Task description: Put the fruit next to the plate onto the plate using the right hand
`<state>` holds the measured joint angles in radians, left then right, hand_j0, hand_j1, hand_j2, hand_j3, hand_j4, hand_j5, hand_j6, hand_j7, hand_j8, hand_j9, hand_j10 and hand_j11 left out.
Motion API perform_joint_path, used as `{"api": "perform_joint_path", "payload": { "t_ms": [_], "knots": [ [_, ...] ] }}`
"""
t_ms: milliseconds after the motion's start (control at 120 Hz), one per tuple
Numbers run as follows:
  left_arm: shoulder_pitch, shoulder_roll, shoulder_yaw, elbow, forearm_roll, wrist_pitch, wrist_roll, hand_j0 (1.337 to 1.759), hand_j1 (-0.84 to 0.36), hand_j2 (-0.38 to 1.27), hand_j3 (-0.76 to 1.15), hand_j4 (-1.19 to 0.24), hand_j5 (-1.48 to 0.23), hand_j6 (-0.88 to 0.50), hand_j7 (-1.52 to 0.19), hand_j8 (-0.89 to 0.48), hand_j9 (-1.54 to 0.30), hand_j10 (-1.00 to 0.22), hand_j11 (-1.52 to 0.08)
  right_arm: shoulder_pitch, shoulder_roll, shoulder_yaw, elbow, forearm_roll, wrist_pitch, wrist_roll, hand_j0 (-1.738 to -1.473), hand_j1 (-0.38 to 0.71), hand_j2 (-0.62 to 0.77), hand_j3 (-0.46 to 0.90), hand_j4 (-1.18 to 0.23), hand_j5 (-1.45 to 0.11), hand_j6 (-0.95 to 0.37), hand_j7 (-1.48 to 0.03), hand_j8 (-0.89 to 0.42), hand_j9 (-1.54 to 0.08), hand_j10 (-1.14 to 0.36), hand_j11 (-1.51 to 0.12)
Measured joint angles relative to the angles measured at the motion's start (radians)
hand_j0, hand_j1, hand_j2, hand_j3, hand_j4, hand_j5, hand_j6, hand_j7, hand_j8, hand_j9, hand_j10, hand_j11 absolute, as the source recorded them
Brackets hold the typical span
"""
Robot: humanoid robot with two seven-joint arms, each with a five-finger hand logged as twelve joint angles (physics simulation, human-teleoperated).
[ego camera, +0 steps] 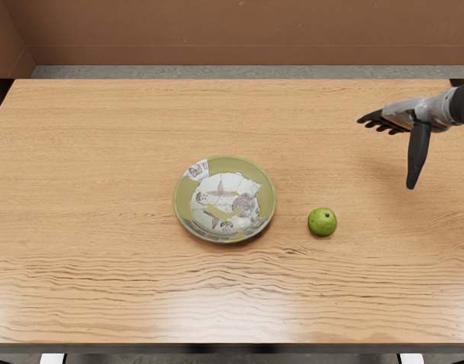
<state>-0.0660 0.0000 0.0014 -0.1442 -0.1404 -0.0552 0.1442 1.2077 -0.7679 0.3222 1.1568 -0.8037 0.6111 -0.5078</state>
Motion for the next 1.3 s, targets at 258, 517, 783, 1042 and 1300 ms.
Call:
{"api": "perform_joint_path", "payload": {
  "t_ms": [258, 517, 783, 1042, 1300],
  "knots": [
    [0.0, 0.0, 0.0, 0.0, 0.0, 0.0, 0.0, 1.658, 0.33, 0.0, 0.0, -0.02, -0.03, -0.02, -0.03, -0.02, -0.03, -0.02, -0.03, 0.018, 0.009, 0.012, 0.041, 0.004, 0.0, -0.051, -1.658, -0.35, 0.0, 0.0, 0.0, 0.0, -0.01, 0.0, 0.0, 0.0, 0.0, 0.0],
    [0.0, 0.0, 0.0, 0.0, 0.0, 0.0, 0.0, 1.658, 0.33, 0.0, 0.0, -0.02, -0.03, -0.02, -0.03, -0.02, -0.03, -0.02, -0.03, 0.018, 0.0, 0.048, 0.371, 0.003, 0.0, -0.099, -1.658, -0.35, 0.0, 0.0, 0.0, 0.0, -0.01, 0.0, 0.0, 0.0, 0.0, 0.0],
    [0.0, 0.0, 0.0, 0.0, 0.0, 0.0, 0.0, 1.658, 0.33, 0.0, 0.0, -0.02, -0.03, -0.02, -0.03, -0.02, -0.03, -0.02, -0.03, 0.006, -0.026, 0.069, 0.559, -0.001, 0.0, -0.103, -1.658, -0.33, 0.0, 0.0, -0.02, -0.02, -0.02, -0.02, -0.02, -0.02, -0.02, -0.02],
    [0.0, 0.0, 0.0, 0.0, 0.0, 0.0, 0.0, 1.658, 0.33, 0.0, 0.0, -0.02, -0.03, -0.02, -0.03, -0.02, -0.03, -0.02, -0.03, -0.079, 0.033, 0.07, 0.585, -0.141, 0.0, -0.103, -1.658, -0.28, -0.01, 0.0, -0.06, -0.08, -0.06, -0.08, -0.06, -0.08, -0.06, -0.08],
    [0.0, 0.0, 0.0, 0.0, 0.0, 0.0, 0.0, 1.658, 0.33, 0.0, 0.0, -0.02, -0.03, -0.02, -0.03, -0.02, -0.03, -0.02, -0.03, -0.15, 0.027, 0.077, 0.588, -0.249, -0.03, -0.103, -1.658, -0.23, -0.02, 0.0, -0.1, -0.12, -0.1, -0.12, -0.1, -0.12, -0.1, -0.12]
  ]
}}
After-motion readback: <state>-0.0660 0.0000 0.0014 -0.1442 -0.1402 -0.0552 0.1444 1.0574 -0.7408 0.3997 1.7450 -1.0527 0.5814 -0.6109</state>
